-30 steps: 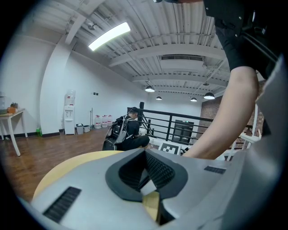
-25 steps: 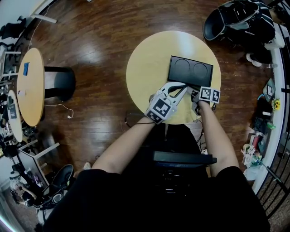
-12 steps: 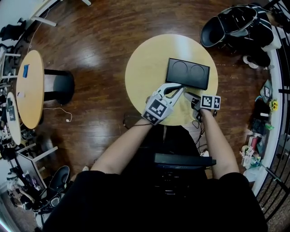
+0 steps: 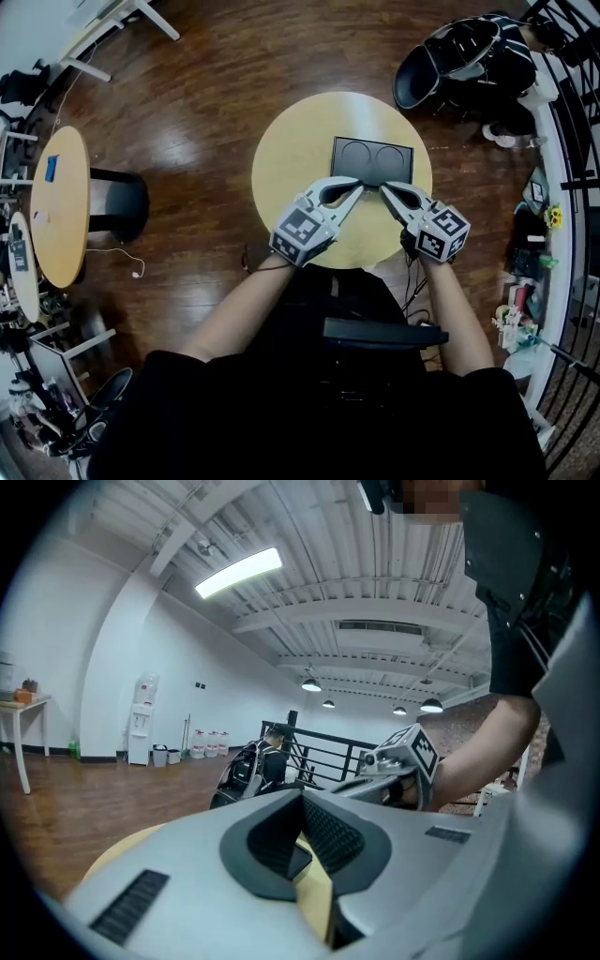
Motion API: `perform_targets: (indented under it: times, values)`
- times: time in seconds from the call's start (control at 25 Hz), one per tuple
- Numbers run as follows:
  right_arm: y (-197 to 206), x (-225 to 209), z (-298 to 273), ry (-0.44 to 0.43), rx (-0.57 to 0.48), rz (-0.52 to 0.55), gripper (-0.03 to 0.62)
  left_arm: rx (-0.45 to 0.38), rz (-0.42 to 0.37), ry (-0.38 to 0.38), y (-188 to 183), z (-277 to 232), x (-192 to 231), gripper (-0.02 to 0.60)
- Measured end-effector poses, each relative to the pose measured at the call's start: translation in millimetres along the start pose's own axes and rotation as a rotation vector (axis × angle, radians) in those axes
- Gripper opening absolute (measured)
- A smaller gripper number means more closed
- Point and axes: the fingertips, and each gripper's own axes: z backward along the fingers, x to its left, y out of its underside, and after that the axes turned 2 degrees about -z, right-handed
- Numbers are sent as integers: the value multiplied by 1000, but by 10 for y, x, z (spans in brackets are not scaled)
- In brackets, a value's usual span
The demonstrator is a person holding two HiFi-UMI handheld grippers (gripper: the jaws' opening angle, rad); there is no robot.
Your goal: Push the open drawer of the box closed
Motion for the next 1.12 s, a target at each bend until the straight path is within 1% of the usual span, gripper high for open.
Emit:
perform_targets:
  times: [0.08, 0.2, 0.28, 0.4, 0.52, 0.68, 0.84, 1.12]
  values:
    - [-381, 286, 92, -18, -67, 111, -5, -33, -14, 16, -206, 108, -90, 32]
    - [-835, 672, 246, -43, -139, 212, -5, -68, -53, 41, -486, 245, -251, 32]
    - [-1039, 896, 330, -59, -166, 262, -5, -87, -83, 56, -660, 328, -346, 32]
    - [-1236, 1212, 417, -89, -186, 312, -5, -117, -130, 76, -912, 469, -483, 32]
    - [-1369, 1396, 510, -110, -198, 329, -5, -139, -137, 87, -1129, 541, -577, 32]
    - [-1448, 1474, 570, -123, -205, 335, -6, -161, -138, 84, -1277, 590, -606, 32]
    - [-1558, 1517, 604, -138, -219, 347, -6, -214, -141, 104, -1504, 641, -682, 32]
    - [-1570, 1606, 564, -138, -218, 353, -6, -223, -145, 108, -1540, 742, -692, 32]
